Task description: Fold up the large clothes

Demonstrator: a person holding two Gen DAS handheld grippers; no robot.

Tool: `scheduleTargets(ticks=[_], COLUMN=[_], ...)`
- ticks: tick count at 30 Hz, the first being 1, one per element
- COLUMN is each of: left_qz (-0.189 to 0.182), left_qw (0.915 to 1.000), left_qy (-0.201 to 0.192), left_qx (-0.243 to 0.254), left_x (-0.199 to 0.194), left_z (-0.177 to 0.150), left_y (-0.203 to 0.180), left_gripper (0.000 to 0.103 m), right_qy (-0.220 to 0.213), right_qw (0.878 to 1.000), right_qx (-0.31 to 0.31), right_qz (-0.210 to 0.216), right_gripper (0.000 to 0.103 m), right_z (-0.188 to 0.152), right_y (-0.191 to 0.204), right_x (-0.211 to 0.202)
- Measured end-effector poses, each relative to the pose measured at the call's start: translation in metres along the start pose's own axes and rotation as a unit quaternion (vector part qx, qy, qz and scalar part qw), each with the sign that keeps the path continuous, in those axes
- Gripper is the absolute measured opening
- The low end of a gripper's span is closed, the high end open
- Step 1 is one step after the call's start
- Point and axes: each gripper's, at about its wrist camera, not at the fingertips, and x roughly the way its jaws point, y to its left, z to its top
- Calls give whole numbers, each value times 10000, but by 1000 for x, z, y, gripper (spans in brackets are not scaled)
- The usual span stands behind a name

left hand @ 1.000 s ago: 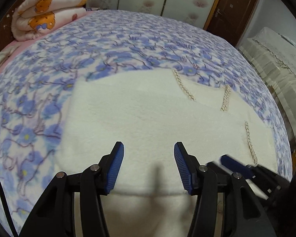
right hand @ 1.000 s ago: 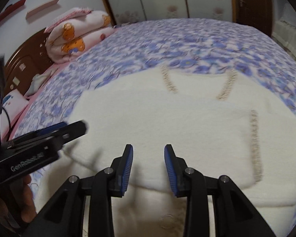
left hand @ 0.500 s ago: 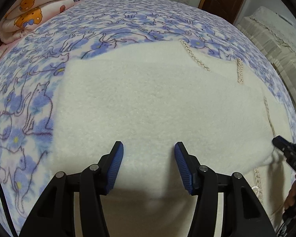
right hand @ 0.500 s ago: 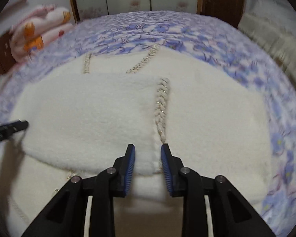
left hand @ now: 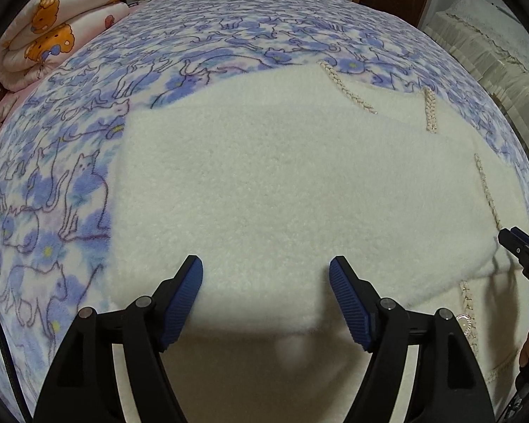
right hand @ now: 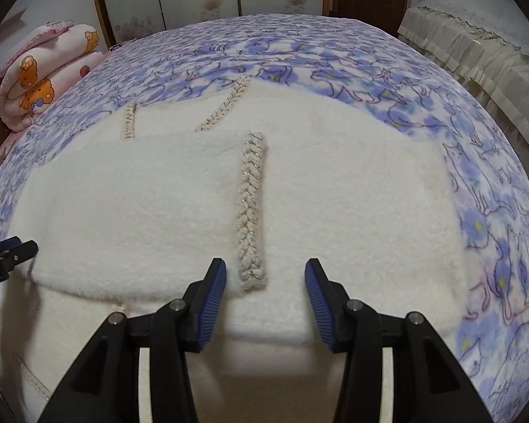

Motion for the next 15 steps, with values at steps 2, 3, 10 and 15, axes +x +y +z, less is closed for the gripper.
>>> scheduleTargets(ticks=[2, 3, 10, 15], left_qz=[-73, -117, -309, 109], left_qw=[9999, 9997, 9985, 9994], left_qy=[-123, -211, -444, -208], left_qx=[-9, -1, -110, -261], left_x=[-7, -11, 4, 47], left_z=[4, 8, 55, 83], left_y=[-1, -2, -14, -6], left_gripper=[73, 73, 73, 73], right_qy=[-160, -219, -472, -160], right_qw=[9998, 9996, 9962, 9973], right_qx=[-49, -92, -415, -516], right_qz=[106, 176, 605, 500], right_gripper=[47, 47, 47, 47], right_z=[7, 11, 60, 79], right_y=[10, 15, 81, 99], right_x=[-8, -11, 5, 46])
